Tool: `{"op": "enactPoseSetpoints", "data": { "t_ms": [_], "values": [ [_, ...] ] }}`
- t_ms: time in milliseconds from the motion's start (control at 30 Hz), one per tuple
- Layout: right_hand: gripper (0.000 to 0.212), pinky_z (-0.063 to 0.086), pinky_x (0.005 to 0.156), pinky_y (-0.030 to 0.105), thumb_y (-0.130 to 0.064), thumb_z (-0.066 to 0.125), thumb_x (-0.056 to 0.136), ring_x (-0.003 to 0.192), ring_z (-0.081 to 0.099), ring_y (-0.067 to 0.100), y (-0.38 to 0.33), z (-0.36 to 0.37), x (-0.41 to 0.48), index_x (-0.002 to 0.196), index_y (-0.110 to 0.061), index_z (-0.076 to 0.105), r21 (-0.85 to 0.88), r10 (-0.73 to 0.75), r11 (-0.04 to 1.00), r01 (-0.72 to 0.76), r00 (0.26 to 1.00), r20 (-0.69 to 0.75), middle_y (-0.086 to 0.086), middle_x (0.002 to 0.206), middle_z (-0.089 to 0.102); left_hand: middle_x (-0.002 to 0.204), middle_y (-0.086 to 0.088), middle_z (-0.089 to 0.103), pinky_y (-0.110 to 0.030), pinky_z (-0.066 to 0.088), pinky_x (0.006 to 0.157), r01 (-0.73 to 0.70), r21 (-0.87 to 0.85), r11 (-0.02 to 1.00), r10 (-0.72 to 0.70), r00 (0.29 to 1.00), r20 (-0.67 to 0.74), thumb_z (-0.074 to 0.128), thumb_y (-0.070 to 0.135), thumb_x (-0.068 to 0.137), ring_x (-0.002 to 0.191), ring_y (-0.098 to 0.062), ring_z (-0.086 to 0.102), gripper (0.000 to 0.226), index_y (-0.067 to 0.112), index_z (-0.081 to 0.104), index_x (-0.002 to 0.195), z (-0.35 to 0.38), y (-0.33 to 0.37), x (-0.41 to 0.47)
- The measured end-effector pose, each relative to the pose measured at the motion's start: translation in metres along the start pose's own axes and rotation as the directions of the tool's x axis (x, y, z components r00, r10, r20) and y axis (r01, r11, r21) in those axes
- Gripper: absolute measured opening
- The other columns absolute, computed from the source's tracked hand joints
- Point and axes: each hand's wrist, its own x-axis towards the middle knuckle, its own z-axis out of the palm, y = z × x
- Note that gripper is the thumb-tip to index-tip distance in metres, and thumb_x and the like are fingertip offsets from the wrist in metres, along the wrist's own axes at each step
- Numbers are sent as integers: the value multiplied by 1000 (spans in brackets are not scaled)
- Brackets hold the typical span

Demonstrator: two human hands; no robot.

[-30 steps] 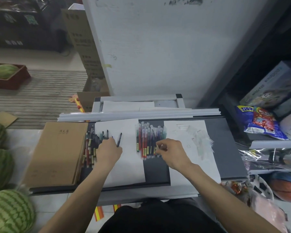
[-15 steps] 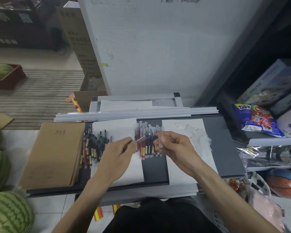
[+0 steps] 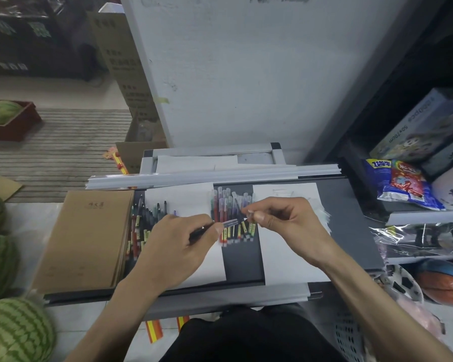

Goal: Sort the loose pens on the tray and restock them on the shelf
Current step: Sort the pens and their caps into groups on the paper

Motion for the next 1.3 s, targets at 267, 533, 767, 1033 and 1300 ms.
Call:
{"op": "enactPoseSetpoints", "data": {
  "t_ms": [267, 533, 767, 1033, 1300],
  "values": [
    [19, 52, 88, 50, -6, 74, 93, 93, 67, 34, 2, 5, 0, 101, -21, 83, -137, -34, 990, 42, 998, 60, 4, 95, 76, 53, 8, 45, -18, 26, 53, -4, 30, 1000, 2, 998, 60, 45, 55, 100, 50, -17, 47, 45, 23, 68, 77, 1, 1, 0],
    [28, 57, 85, 43, 6, 67, 93, 85, 71, 25, 20, 23, -1, 87, -16, 83, -140, 31, 989, -36, 999, -40, 2, 82, 77, 49, 10, 47, -18, 22, 53, -28, 91, 995, 18, 994, 111, 50, 42, 103, 50, -14, 45, 39, 24, 67, 72, 22, -6, 8],
    [21, 57, 88, 31, 0, 69, 95, 91, 73, 23, 41, 11, -10, 96, -16, 83, -81, 96, 992, -101, 993, -65, 2, 90, 79, 60, 12, 53, -32, 35, 59, -21, 169, 985, -29, 957, 289, 44, 44, 109, 60, -9, 48, 25, 32, 62, 95, 37, -9, 18],
    [21, 50, 74, 23, -14, 81, 88, 70, 66, 7, 66, 9, 1, 107, -20, 75, -4, 203, 978, -210, 949, -242, 1, 76, 74, 88, 8, 71, -36, 51, 78, 192, 20, 981, -185, 906, 380, 60, 27, 104, 81, -14, 62, 10, 24, 69, 100, 65, -25, 34],
    [16, 53, 82, 26, -26, 71, 94, 82, 70, 7, 107, -4, 29, 109, -30, 75, -264, 218, 915, -304, 925, -310, -10, 93, 76, 92, 6, 76, -27, 51, 83, 453, 1, 891, -450, 884, 125, 67, 24, 99, 86, -12, 69, 13, 16, 77, 97, 99, -77, 53]
  ]
}}
